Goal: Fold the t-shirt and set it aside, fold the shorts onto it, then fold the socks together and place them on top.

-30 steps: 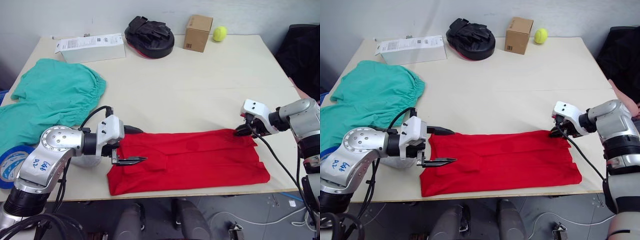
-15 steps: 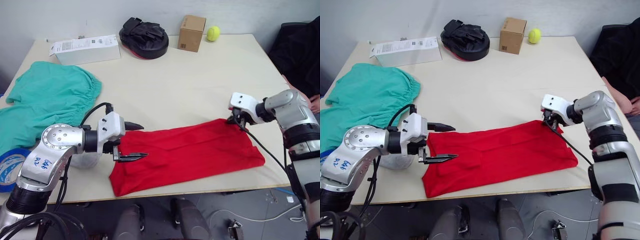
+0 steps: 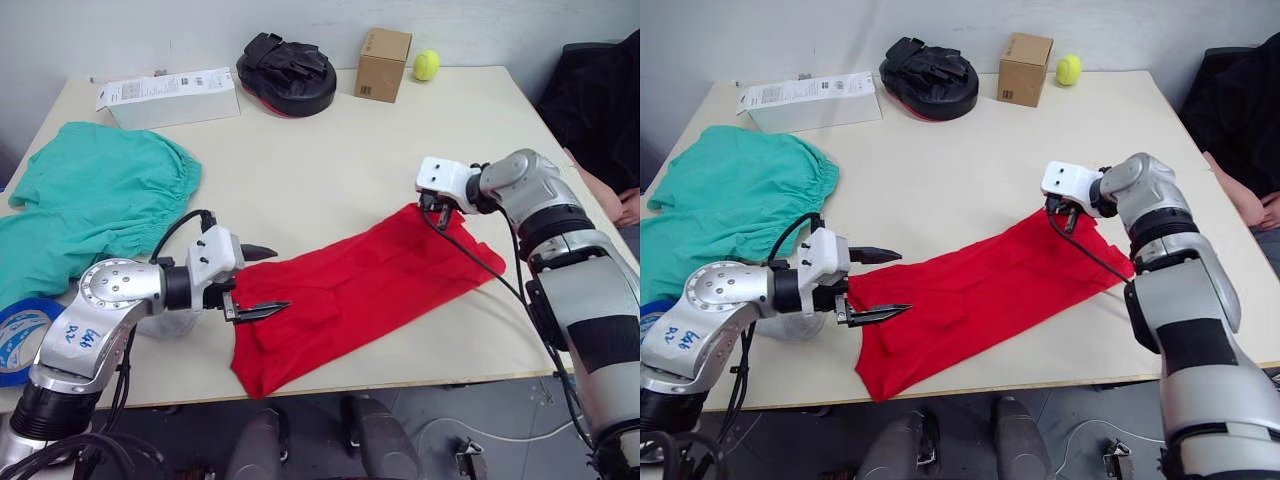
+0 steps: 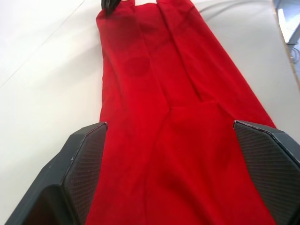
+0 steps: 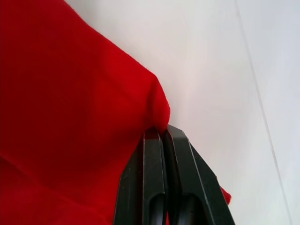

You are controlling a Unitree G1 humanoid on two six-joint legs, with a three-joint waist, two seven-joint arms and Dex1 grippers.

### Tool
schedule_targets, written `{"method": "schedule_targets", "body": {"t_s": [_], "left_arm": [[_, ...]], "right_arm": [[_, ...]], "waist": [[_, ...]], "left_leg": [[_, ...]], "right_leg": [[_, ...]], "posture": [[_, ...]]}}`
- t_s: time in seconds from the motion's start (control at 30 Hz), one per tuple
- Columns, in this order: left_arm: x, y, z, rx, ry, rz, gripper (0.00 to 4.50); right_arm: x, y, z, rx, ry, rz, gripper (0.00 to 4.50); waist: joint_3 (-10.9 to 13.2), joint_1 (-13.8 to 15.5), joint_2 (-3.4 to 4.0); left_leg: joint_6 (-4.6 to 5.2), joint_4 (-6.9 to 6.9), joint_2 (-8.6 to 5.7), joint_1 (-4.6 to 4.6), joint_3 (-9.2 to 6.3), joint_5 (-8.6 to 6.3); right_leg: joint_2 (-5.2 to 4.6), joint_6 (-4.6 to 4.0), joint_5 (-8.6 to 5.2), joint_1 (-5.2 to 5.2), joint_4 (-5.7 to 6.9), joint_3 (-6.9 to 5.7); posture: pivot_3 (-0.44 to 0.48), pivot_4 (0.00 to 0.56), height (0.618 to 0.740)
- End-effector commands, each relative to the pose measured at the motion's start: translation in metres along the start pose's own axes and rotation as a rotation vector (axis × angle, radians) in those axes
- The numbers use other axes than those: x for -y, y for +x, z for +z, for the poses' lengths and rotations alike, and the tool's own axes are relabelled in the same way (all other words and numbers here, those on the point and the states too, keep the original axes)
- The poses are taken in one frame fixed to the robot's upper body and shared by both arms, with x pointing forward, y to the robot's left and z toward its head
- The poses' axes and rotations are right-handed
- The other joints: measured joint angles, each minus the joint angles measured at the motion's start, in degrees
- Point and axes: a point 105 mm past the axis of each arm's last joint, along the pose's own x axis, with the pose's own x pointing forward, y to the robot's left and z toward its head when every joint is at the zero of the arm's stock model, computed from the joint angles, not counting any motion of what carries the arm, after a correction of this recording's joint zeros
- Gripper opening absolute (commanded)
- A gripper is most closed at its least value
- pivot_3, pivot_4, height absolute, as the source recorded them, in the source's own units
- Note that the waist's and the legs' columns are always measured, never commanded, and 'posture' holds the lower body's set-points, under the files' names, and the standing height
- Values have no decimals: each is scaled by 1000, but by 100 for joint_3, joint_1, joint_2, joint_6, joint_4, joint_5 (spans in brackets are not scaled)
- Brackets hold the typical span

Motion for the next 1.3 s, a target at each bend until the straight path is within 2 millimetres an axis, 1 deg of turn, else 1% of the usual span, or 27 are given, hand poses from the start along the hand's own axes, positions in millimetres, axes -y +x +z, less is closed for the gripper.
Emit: {"method": "schedule_targets", "body": {"t_s": [0.03, 0.1, 0.17, 0.3, 0.43, 0.5, 0.53, 0.6, 0.7, 0.73, 0.77, 0.8, 0.9, 0.93, 1.0, 1.07, 1.13, 1.23, 1.3], "left_arm": [[-3, -6, 5, 17, 22, 42, 4500], [-3, -7, 5, 14, 21, 51, 4500], [-3, -8, 4, 12, 21, 55, 4500], [-4, -9, 4, 11, 24, 64, 4500], [-7, -9, 4, 8, 24, 68, 4500], [-8, -9, 2, 4, 24, 68, 4500], [-9, -9, 1, 2, 23, 68, 4500], [-12, -9, -1, -6, 22, 65, 4500], [-17, -9, -3, -10, 18, 61, 4500], [-20, -9, -3, -14, 16, 57, 4500], [-23, -9, -4, -18, 14, 52, 4500], [-26, -9, -5, -22, 12, 47, 4500], [-35, -11, -8, -41, 0, 27, 4500], [-39, -12, -10, -48, -9, 21, 4500], [-45, -13, -13, -58, -40, -7, 4500], [-48, -15, -19, -89, -63, -49, 4500], [-51, -16, -26, -126, -88, -84, 4500], [-56, -15, -33, -160, -151, -131, 4500], [-59, -13, -35, -177, -185, -156, 4500]], "right_arm": [[12, -3, 18, 32, -45, -64, 12], [14, 0, 27, 59, -50, -91, 12], [14, 2, 31, 72, -49, -108, 12], [11, 7, 28, 59, -56, -126, 12], [10, 7, 25, 60, -39, -110, 12], [9, 5, 24, 69, -25, -94, 416], [10, 4, 23, 75, -20, -96, 540], [11, 1, 21, 87, -3, -92, 1137], [12, -3, 17, 110, 27, -87, 2203], [13, -6, 16, 127, 38, -84, 2626], [14, -8, 15, 141, 47, -81, 2897], [15, -11, 14, 157, 51, -82, 3332], [18, -22, 15, 237, 57, -77, 4354], [18, -27, 15, 272, 54, -73, 4436], [19, -39, 12, 329, 22, -77, 4436], [14, -53, 5, 364, -27, -81, 4436], [4, -67, -5, 374, -106, -93, 4436], [-17, -88, -28, 327, -282, -122, 4436], [-26, -98, -40, 297, -344, -146, 4436]], "waist": [[0, -14, 0], [0, -47, 0], [0, -82, 0], [0, -96, 0], [0, -103, 0], [0, -104, 0], [0, -104, 0], [0, -101, 0], [0, -100, 0], [0, -98, 0], [0, -93, 0], [0, -88, 0], [0, -91, 0], [0, -91, 0], [0, -89, 0], [0, -83, 0], [0, -43, 1], [1, 22, 1], [1, 61, 1]], "left_leg": [[0, 0, 0, 0, 0, 0], [0, 0, -1, 0, 0, 0], [0, 0, -1, 0, 0, 0], [-1, -1, -1, -1, 0, 0], [-1, -1, -1, 0, -1, 0], [-2, -2, 0, 0, -1, 0], [-2, -2, 0, 0, -1, -1], [-1, -2, 0, 0, 0, -1], [-1, -1, -1, 0, -1, -1], [-1, -1, -1, 0, 0, -1], [-1, -1, -1, 0, 0, -1], [-1, -1, -2, 0, 0, -1], [0, 0, -3, 0, 1, -1], [0, 0, -3, 1, 1, 0], [0, 0, -3, 0, 3, 0], [1, -1, -2, -1, 3, -1], [-1, -4, 0, -3, 0, -2], [0, -2, 1, -4, 4, -7], [3, 0, -2, -4, 12, -9]], "right_leg": [[0, 0, 0, 0, 0, -1], [-1, 0, 0, 0, 0, 0], [-2, 0, 0, 1, 1, -1], [-2, 0, 0, 0, 3, -2], [-2, 0, 0, 0, 4, -2], [-1, 0, 0, 0, 4, -2], [-1, 0, 0, 0, 3, -3], [0, 0, 0, 0, 4, -4], [-1, 0, 0, 0, 4, -6], [-1, 0, 0, 0, 4, -7], [-1, 0, 0, 0, 4, -8], [-1, 0, 0, 0, 4, -8], [-1, 1, 0, 1, 4, -11], [-1, 1, 0, 2, 4, -12], [1, 2, 1, 1, 5, -15], [3, 3, 1, 1, 3, -17], [4, 4, 0, 1, 3, -16], [5, 8, -2, 1, 2, -16], [7, 9, -3, 0, -6, -18]], "posture": [[0, 150, 740], [0, 150, 740], [0, 150, 740], [0, 150, 740], [0, 150, 740], [0, 150, 740], [0, 150, 740], [0, 150, 740], [0, 150, 740], [0, 150, 740], [0, 150, 740], [0, 150, 740], [0, 150, 740], [0, 150, 740], [0, 150, 740], [0, 150, 740], [0, 150, 740], [0, 150, 740], [0, 150, 740]]}}
